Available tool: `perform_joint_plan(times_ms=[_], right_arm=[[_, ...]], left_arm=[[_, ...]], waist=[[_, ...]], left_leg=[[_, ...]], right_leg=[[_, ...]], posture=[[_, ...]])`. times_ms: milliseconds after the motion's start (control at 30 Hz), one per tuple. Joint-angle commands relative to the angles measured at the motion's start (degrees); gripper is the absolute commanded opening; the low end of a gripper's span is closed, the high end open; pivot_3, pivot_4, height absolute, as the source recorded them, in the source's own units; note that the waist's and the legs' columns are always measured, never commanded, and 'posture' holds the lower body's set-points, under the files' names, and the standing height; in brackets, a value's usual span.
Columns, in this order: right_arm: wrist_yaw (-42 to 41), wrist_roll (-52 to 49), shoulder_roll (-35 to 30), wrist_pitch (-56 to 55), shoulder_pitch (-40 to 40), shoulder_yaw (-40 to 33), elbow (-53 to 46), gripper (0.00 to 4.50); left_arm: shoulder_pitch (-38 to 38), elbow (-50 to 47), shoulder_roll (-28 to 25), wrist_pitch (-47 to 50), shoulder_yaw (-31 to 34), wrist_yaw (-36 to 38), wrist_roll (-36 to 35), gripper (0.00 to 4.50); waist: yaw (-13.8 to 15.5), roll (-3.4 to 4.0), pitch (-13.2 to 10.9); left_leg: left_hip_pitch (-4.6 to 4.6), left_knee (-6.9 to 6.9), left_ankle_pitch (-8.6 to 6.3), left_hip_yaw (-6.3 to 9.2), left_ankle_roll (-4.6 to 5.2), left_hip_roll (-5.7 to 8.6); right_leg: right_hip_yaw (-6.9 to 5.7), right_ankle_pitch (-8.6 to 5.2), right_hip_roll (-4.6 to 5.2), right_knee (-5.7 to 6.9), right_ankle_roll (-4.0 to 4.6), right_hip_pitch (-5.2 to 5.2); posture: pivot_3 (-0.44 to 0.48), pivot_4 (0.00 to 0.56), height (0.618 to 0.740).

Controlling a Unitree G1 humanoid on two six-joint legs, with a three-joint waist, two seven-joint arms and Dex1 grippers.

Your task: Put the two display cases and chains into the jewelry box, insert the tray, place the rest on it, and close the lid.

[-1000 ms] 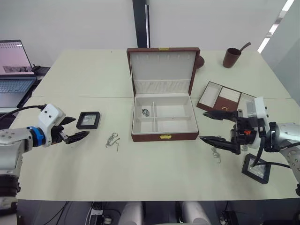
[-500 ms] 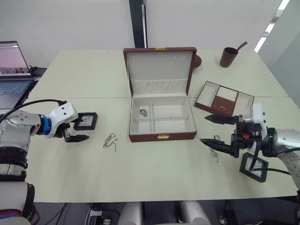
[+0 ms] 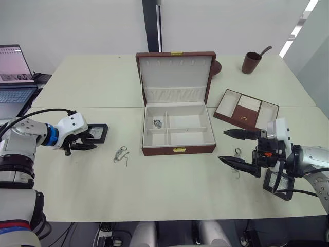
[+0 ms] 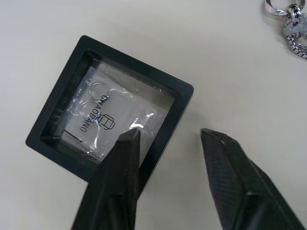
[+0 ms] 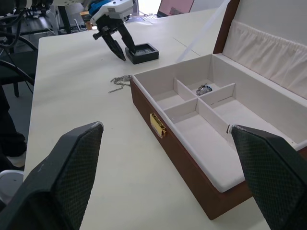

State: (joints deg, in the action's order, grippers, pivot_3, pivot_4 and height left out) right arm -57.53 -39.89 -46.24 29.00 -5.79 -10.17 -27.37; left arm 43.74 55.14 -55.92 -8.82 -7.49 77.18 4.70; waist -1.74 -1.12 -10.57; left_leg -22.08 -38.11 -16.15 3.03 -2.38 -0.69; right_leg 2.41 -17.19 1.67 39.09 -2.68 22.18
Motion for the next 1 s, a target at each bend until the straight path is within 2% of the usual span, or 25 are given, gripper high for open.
perform_joint_plan(times_ms=[33,100,133,567,733,1000], right_arm=[[-0.57,-0.14,0.07,-1.87,-0.17,-1.33,-0.97,4.50],[-0.46,-0.04,0.27,-2.17,-0.30,-1.35,-0.88,4.50],[-0.44,0.07,0.34,-2.45,-0.30,-1.34,-0.83,4.50],[-0.54,0.78,0.53,-4.67,0.70,-1.48,0.19,4.50],[-0.27,0.85,0.16,-4.66,0.62,-2.42,1.23,4.50],[0.72,2.09,0.31,-5.22,-0.01,-3.27,3.43,4.50]], left_arm=[[1.01,1.51,0.11,-1.30,0.09,-0.61,0.85,0.77],[1.18,2.08,0.28,-1.57,0.11,-0.82,1.03,0.18],[1.24,2.28,0.32,-1.67,0.11,-0.89,1.11,0.05],[0.83,1.04,-0.59,-1.25,1.01,0.76,0.34,0.05],[-0.43,-8.84,-1.91,3.71,2.91,4.57,-2.97,0.05],[-1.09,-33.68,-2.75,24.46,4.53,7.91,-9.77,0.05]], waist=[[0.00,0.00,0.00],[0.00,0.00,0.00],[0.00,0.00,0.00],[-0.01,0.00,0.00],[-0.02,0.00,0.00],[-0.02,0.00,0.00]], left_leg=[[0.00,0.00,0.00,0.00,0.00,0.00],[0.00,0.00,0.00,0.00,0.00,0.00],[0.00,0.00,0.00,0.00,0.00,0.00],[0.06,-0.03,0.01,-0.01,0.00,0.00],[0.02,-0.03,0.01,0.01,0.00,0.00],[0.00,-0.05,0.01,0.06,0.00,-0.01]], right_leg=[[0.00,0.00,0.00,0.00,0.00,0.00],[0.01,0.00,0.00,0.00,0.00,0.00],[0.01,0.00,0.00,0.00,0.00,0.00],[0.01,0.00,0.00,0.12,0.00,-0.02],[0.00,0.00,0.00,0.10,0.00,-0.01],[0.02,0.00,0.00,0.10,0.00,-0.01]], posture=[[0.000,0.150,0.740],[0.000,0.150,0.740],[0.000,0.150,0.740],[0.000,0.150,0.740],[0.000,0.150,0.740],[0.000,0.150,0.740]])
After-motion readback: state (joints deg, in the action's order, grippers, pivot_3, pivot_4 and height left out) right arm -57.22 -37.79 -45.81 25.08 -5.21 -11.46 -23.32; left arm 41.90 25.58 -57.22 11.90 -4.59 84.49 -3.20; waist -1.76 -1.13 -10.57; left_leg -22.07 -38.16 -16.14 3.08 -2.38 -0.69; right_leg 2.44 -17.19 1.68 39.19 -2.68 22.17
